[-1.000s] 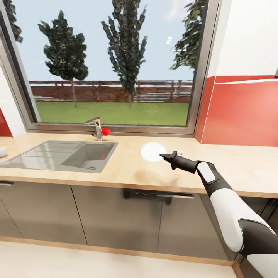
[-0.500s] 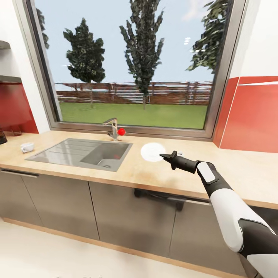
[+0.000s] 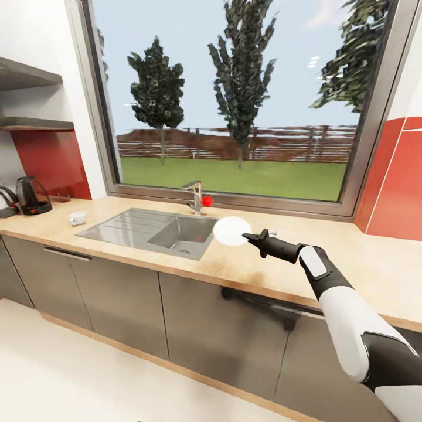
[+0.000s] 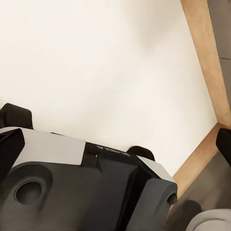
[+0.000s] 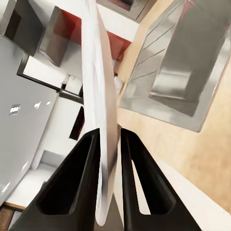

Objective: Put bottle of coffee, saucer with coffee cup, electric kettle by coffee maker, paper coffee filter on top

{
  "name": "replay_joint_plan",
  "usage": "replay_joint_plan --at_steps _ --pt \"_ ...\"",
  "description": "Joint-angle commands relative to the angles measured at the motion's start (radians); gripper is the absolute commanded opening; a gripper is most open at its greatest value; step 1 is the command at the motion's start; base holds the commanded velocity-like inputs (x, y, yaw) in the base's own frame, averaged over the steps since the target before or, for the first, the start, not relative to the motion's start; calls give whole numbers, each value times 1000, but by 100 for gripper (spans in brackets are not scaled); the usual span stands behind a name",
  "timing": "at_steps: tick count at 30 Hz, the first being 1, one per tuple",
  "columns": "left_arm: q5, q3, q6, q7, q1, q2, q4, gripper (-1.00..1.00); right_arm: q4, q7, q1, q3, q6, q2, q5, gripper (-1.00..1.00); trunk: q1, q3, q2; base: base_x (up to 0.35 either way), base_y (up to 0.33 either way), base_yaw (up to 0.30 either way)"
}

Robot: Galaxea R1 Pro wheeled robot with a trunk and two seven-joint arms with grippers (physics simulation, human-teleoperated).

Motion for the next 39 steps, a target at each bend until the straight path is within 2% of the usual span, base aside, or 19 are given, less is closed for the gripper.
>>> replay_joint_plan --at_steps 1,9,10,14,28,39 --pt "11 -8 7 -1 -1 0 0 100 0 6 -1 -4 5 0 3 -100 0 -1 -1 146 64 68" --pt "11 -8 7 -1 -1 0 0 100 0 5 -1 -2 5 2 3 -100 0 0 -1 189 117 179" --pt "11 -7 7 -1 -1 0 0 100 0 5 -1 30 1 2 3 -100 0 0 -1 22 80 268" --pt "11 -7 7 -1 -1 0 0 100 2 6 -1 67 -53 2 3 -100 0 0 -1 23 229 271" --pt "11 -5 7 -1 -1 0 0 100 2 6 -1 69 -57 2 3 -100 0 0 -1 100 302 273" --pt "11 -5 7 -1 -1 0 0 100 2 6 -1 68 -57 2 3 -100 0 0 -1 203 293 273"
